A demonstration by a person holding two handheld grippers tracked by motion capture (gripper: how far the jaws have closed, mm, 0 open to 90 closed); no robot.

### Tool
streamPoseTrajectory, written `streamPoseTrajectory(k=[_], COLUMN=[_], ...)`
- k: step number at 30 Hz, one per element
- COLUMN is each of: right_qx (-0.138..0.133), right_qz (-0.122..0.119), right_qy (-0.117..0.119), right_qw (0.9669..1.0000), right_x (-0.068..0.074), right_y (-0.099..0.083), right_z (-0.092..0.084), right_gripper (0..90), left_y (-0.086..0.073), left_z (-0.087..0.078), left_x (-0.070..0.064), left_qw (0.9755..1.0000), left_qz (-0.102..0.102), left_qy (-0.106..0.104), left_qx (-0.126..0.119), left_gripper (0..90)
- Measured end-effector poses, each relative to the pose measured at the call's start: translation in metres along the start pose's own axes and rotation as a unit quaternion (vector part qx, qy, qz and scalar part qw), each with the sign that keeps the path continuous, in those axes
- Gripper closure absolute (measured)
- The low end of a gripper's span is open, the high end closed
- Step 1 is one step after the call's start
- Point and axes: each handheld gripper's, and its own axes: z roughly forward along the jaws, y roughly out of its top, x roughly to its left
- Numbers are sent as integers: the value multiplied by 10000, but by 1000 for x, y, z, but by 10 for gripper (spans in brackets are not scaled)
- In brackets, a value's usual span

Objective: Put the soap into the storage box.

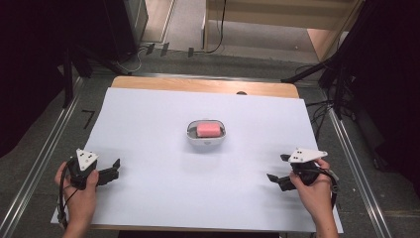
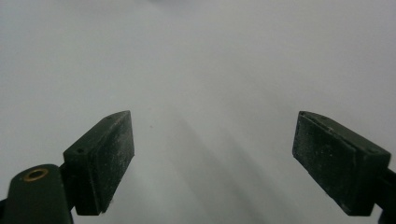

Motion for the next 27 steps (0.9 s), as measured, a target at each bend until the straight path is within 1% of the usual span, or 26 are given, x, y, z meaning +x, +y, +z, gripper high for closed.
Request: streamPoseTrajectory(k=[7, 8, 13, 19, 24, 26, 27], right_qx=[-170, -194, -330, -454, -625, -740, -825], right_qz=[240, 308, 491, 632, 811, 889, 965], right_qy=[-82, -100, -200, -319, -424, -437, -465], right_qw=[9995, 9993, 9980, 9965, 9938, 9923, 9908], right_x=[-1, -1, -3, -1, -2, -3, -3], right_y=[-23, -27, -43, -58, -73, -78, -82], right_z=[-13, -16, -26, -37, -47, -50, -51], right_gripper=[138, 138, 138, 138, 138, 138, 137], left_y=[0, 0, 0, 0, 0, 0, 0], left_z=[0, 0, 0, 0, 0, 0, 0], left_x=[0, 0, 0, -1, -1, -1, -1], left_qw=[10000, 10000, 10000, 10000, 10000, 10000, 10000], left_qz=[19, 19, 27, 46, 55, 58, 58], left_qy=[-5, -3, -13, 1, 23, 18, 22], left_qx=[-9, -9, -9, -12, -14, -14, -6], left_gripper=[71, 71, 71, 71, 71, 71, 71])
